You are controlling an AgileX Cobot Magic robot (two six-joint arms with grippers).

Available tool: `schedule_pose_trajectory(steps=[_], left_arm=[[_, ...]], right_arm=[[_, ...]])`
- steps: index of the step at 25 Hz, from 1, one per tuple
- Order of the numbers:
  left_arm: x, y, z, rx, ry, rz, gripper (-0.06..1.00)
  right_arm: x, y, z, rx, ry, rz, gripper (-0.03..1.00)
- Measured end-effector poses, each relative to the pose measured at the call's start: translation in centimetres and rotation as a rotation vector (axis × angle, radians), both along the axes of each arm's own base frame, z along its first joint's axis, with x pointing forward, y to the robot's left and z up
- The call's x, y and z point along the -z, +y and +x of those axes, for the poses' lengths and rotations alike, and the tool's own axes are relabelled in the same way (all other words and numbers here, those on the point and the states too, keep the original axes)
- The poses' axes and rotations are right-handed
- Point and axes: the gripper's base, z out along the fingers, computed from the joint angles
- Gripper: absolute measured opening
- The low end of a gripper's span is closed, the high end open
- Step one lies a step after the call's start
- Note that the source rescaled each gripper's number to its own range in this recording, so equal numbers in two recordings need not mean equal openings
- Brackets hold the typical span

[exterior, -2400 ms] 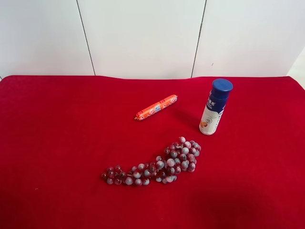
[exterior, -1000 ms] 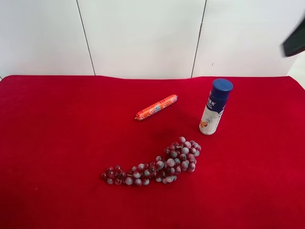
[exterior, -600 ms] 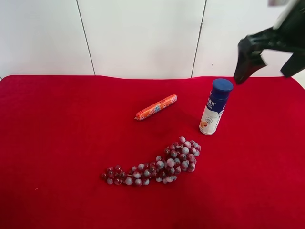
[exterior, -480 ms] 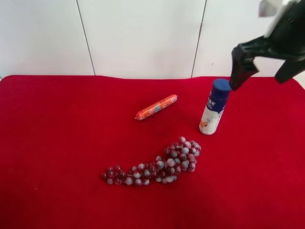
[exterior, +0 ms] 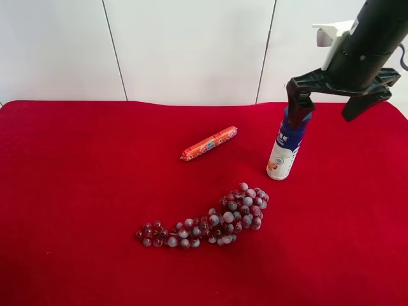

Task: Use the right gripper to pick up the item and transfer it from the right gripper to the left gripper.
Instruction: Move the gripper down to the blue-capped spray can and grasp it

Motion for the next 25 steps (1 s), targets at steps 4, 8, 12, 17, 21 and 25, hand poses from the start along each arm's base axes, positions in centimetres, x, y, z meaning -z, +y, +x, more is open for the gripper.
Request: schedule_pose_trajectory(steps=[4, 8, 12, 17, 21, 25], left_arm=[[0.0, 0.0, 0.0, 0.0, 0.0, 0.0, 1.0], [0.0, 0.0, 0.0, 0.0, 0.0, 0.0, 1.0], [0.0, 0.0, 0.0, 0.0, 0.0, 0.0, 1.0], [0.0, 0.0, 0.0, 0.0, 0.0, 0.0, 1.0], [0.0, 0.0, 0.0, 0.0, 0.0, 0.0, 1.0], [0.0, 0.0, 0.0, 0.0, 0.0, 0.0, 1.0]], right_arm=[[0.3, 0.4, 1.4, 0.009, -0.001, 0.003, 1.0], [1.5, 0.8, 2.4, 0.017, 0.021, 0.019, 1.0], [3.5, 1.2, 3.5, 0.021, 0.044, 0.021, 1.0], [4.8, 1.4, 4.2, 0.025, 0.05, 0.019, 1.0], [5.1, 1.5, 4.5, 0.026, 0.034, 0.024, 1.0], [5.1, 1.5, 4.6, 0.026, 0.028, 0.025, 0.97]])
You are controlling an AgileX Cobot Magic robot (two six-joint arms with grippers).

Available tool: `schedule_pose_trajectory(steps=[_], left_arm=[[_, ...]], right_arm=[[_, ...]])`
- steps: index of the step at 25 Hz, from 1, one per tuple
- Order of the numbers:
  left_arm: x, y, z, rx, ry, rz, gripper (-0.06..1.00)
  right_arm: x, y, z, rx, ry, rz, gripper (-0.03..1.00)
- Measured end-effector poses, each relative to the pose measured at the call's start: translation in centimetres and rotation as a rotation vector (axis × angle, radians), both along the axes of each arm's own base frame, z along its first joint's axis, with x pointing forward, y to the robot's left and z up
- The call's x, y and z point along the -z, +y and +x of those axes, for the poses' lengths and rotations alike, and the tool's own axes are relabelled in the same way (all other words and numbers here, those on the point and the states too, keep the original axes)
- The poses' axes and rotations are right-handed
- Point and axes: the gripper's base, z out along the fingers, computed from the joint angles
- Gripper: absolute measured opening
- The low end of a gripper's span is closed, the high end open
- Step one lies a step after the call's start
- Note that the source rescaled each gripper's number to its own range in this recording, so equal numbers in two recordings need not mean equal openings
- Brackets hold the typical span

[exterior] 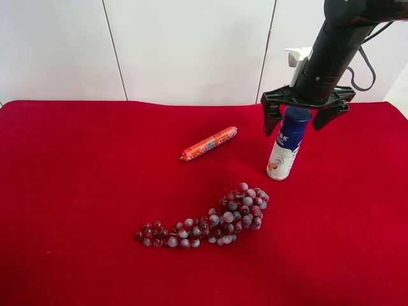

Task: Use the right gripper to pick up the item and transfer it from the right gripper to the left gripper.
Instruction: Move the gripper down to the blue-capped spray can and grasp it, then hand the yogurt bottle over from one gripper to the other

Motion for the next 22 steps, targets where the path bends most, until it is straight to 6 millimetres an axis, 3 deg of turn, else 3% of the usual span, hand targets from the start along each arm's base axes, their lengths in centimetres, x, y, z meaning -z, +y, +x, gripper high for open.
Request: schedule_pose_trajectory(steps=[4, 6, 7, 8, 18, 22], left_arm=[[0.0, 0.0, 0.0, 0.0, 0.0, 0.0, 1.0], [0.0, 0.0, 0.0, 0.0, 0.0, 0.0, 1.0], [0.0, 0.0, 0.0, 0.0, 0.0, 0.0, 1.0], [0.0, 0.0, 0.0, 0.0, 0.0, 0.0, 1.0], [0.0, 0.0, 0.0, 0.0, 0.0, 0.0, 1.0], [0.0, 0.0, 0.0, 0.0, 0.0, 0.0, 1.0]], right_arm=[[0.0, 0.0, 0.0, 0.0, 0.002, 0.0, 0.74], [0.0, 0.0, -0.1, 0.0, 0.01, -0.003, 0.44], [0.0, 0.0, -0.1, 0.0, 0.015, -0.004, 0.25], [0.0, 0.0, -0.2, 0.0, 0.017, -0.003, 0.0], [0.0, -0.1, -0.2, 0.0, 0.024, -0.007, 0.01], [-1.0, -0.1, -0.5, -0.001, 0.052, -0.013, 0.01]])
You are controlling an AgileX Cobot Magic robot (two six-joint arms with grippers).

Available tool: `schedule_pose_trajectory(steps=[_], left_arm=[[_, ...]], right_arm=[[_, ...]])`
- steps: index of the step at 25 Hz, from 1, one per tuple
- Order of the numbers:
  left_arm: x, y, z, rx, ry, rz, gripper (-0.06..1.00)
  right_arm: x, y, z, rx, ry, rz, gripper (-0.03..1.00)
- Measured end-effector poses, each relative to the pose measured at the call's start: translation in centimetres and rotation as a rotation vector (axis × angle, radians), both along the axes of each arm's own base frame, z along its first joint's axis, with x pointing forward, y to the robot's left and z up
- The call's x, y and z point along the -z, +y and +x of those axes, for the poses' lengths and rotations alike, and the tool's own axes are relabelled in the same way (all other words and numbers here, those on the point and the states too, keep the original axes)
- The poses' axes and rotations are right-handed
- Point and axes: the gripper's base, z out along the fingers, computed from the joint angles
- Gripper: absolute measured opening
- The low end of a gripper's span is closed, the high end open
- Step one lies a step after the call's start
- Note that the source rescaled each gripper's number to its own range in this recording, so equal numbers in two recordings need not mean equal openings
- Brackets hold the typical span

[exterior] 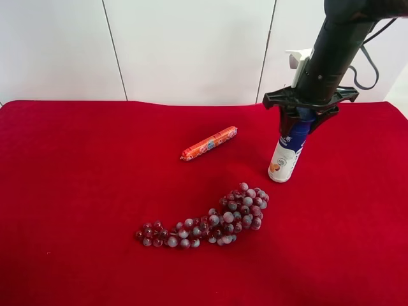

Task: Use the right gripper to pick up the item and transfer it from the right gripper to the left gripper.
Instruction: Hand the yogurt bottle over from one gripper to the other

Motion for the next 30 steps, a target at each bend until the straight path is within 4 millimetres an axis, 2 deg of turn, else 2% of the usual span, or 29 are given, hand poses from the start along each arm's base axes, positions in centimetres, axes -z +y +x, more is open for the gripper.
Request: schedule_pose_trajectory(steps=[7, 12, 14, 18, 24, 30], left_arm=[[0.0, 0.0, 0.0, 0.0, 0.0, 0.0, 1.0], [0.0, 0.0, 0.0, 0.0, 0.0, 0.0, 1.0], [0.0, 0.0, 0.0, 0.0, 0.0, 0.0, 1.0], [0.0, 0.0, 0.0, 0.003, 0.0, 0.001, 1.0], [-0.1, -0.8, 1.2, 0.124, 0.074, 0.029, 1.0], [-1.6, -1.8, 2.7, 0.348, 0.13, 0.045, 1.0]], right_arm=[[-5.4, -0.2, -1.8, 0.003, -0.086, 0.062, 0.01], [-7.6, -0.4, -3.3, -0.004, -0.11, 0.079, 0.01], [-9.1, -0.5, -4.4, -0.008, -0.141, 0.111, 0.01], [-11.0, 0.0, -5.9, -0.046, -0.185, 0.176, 0.01], [-11.7, 3.7, -7.9, -0.189, -0.189, 0.199, 0.01], [-11.9, 8.2, -10.2, -0.333, -0.199, 0.275, 0.01]])
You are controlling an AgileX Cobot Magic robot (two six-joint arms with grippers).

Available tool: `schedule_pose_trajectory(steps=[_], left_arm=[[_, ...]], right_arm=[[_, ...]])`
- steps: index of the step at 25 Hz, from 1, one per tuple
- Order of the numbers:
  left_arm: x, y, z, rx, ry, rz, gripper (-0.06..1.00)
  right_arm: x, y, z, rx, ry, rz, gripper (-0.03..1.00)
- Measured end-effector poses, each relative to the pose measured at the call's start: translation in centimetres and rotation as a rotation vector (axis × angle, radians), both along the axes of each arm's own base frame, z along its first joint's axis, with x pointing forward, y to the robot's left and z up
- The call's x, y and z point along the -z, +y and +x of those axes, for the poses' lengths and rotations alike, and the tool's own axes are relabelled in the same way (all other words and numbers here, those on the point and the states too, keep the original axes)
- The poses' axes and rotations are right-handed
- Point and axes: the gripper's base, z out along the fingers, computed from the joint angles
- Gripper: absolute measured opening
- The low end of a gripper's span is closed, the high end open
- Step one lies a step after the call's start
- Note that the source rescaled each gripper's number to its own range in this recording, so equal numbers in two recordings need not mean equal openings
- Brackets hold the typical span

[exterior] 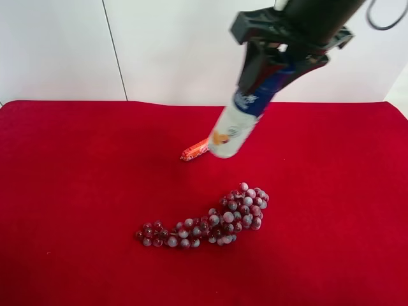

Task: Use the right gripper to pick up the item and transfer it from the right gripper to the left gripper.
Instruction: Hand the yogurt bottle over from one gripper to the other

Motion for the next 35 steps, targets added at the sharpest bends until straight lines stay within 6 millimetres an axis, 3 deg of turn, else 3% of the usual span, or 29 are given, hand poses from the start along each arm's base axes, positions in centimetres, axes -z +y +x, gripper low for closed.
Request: schedule_pose_trajectory(steps=[8, 19, 23, 24, 30, 35], left_arm=[[-2.4, -0.8, 2.0, 0.25, 0.067, 0.088, 1.0], [-4.5, -3.8, 6.6, 0.437, 0.127, 0.186, 1.0], [-4.4, -5.8, 9.1, 0.48, 0.143, 0.225, 1.0], [-4.2, -7.1, 10.0, 0.52, 0.162, 0.24, 1.0], [-3.7, -10.4, 11.7, 0.621, 0.215, 0.28, 1.0], [-3.1, -11.7, 12.4, 0.668, 0.225, 0.31, 1.0]], right_arm=[[-0.3, 3.0, -1.8, -0.094, -0.026, 0.058, 0.01], [-0.9, 4.1, -2.1, -0.081, -0.005, 0.195, 0.01], [-1.0, 4.2, -2.2, -0.081, 0.011, 0.218, 0.01], [-1.0, 4.2, -2.2, -0.083, 0.01, 0.218, 0.01], [-1.0, 4.3, -2.1, -0.135, -0.034, 0.211, 0.01], [-1.1, 4.3, -2.0, -0.187, -0.073, 0.198, 0.01]])
